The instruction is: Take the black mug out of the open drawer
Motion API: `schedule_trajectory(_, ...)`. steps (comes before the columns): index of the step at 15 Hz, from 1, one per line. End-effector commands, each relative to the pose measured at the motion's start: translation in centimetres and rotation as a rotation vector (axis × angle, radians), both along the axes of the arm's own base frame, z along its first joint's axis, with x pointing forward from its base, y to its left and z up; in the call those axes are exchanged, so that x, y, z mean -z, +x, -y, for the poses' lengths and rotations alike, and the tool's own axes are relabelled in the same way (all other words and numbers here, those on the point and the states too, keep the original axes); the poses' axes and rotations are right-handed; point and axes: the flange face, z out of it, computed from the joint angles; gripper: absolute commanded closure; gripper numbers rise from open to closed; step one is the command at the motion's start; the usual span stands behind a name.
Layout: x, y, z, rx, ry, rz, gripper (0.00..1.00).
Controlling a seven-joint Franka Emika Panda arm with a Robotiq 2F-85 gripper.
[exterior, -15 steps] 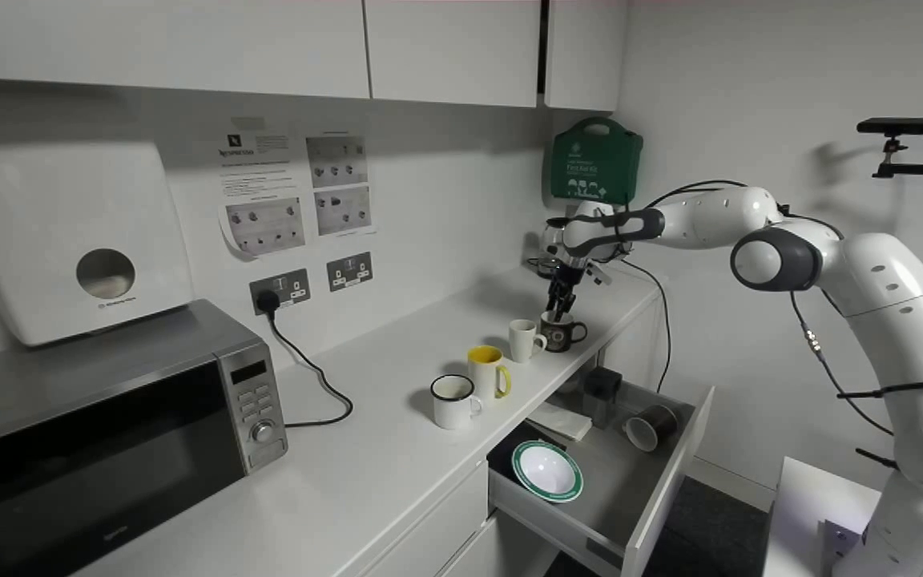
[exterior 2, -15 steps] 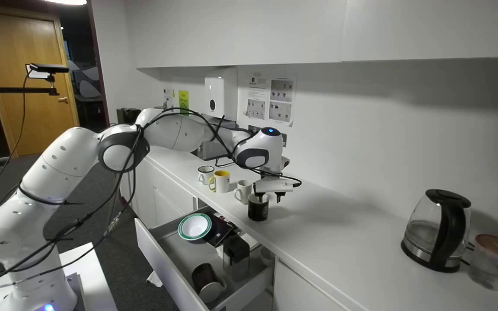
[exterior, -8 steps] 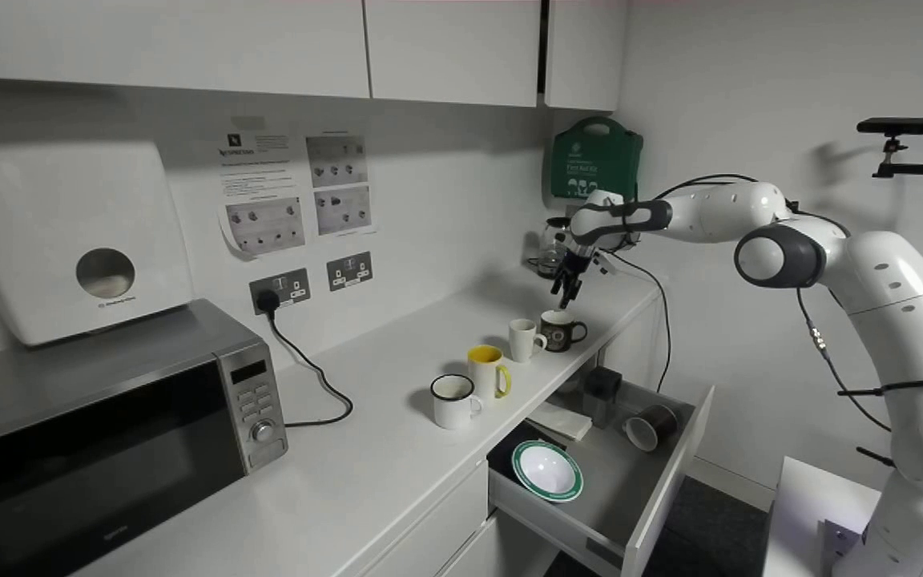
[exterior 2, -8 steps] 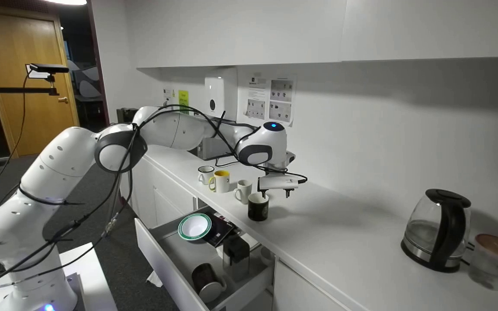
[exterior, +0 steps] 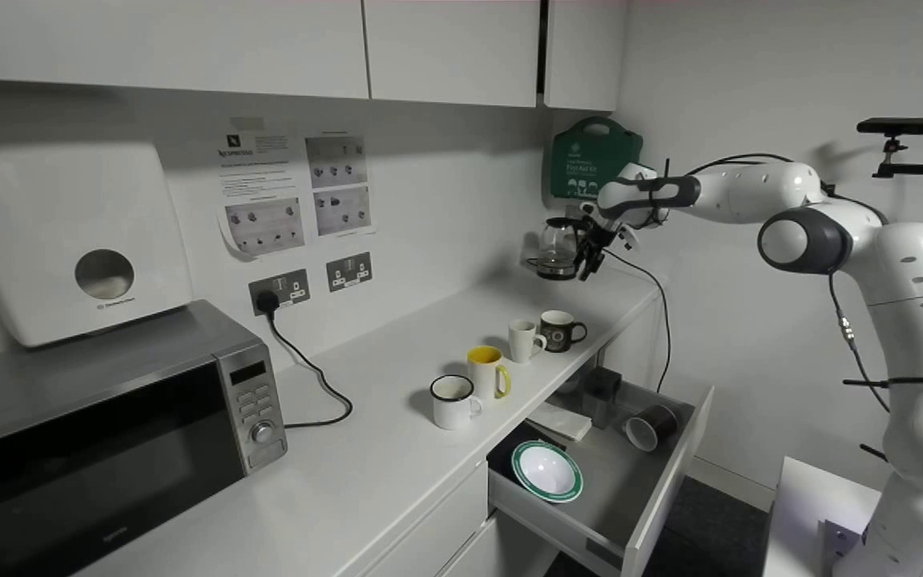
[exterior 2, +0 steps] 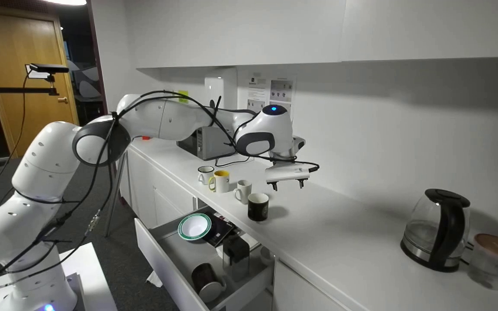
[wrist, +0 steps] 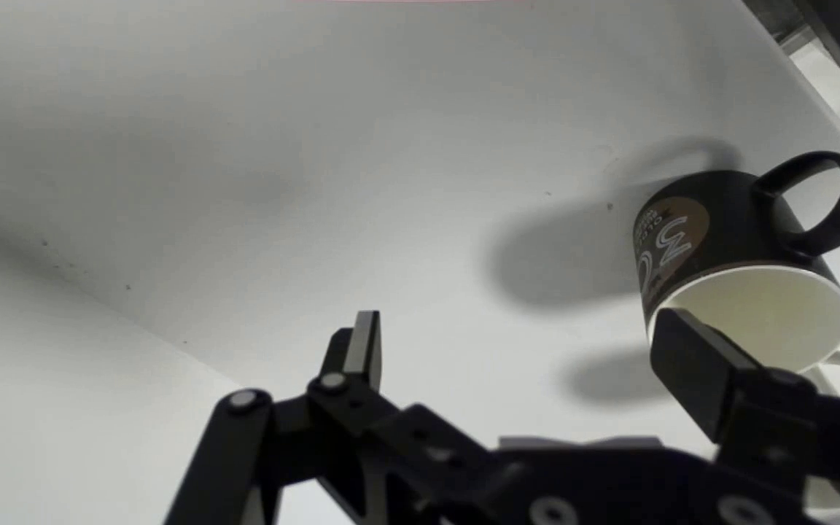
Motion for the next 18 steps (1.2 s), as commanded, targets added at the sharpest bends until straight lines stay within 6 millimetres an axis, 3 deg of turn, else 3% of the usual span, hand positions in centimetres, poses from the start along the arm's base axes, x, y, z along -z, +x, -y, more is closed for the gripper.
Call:
schedule_trajectory(1,-3.2,-3.9,0.4,-0.038,-0.135,0.075,0.0)
schedule_trajectory(6,-5.8,-7.8,-0.5,-0.059,-0.28,0.166,0.0)
schedule_trajectory(13,-6.3,-13.7,-3.8,-0.036,-0.293,0.208,0.0)
schedule_trajectory(14,-6.2,-10.9,-2.5,-0.009,-0.265,0.178,0.0)
schedule_trajectory(18,-6.2,-12.7,-3.7,-0.008,-0.262,0.173,0.0)
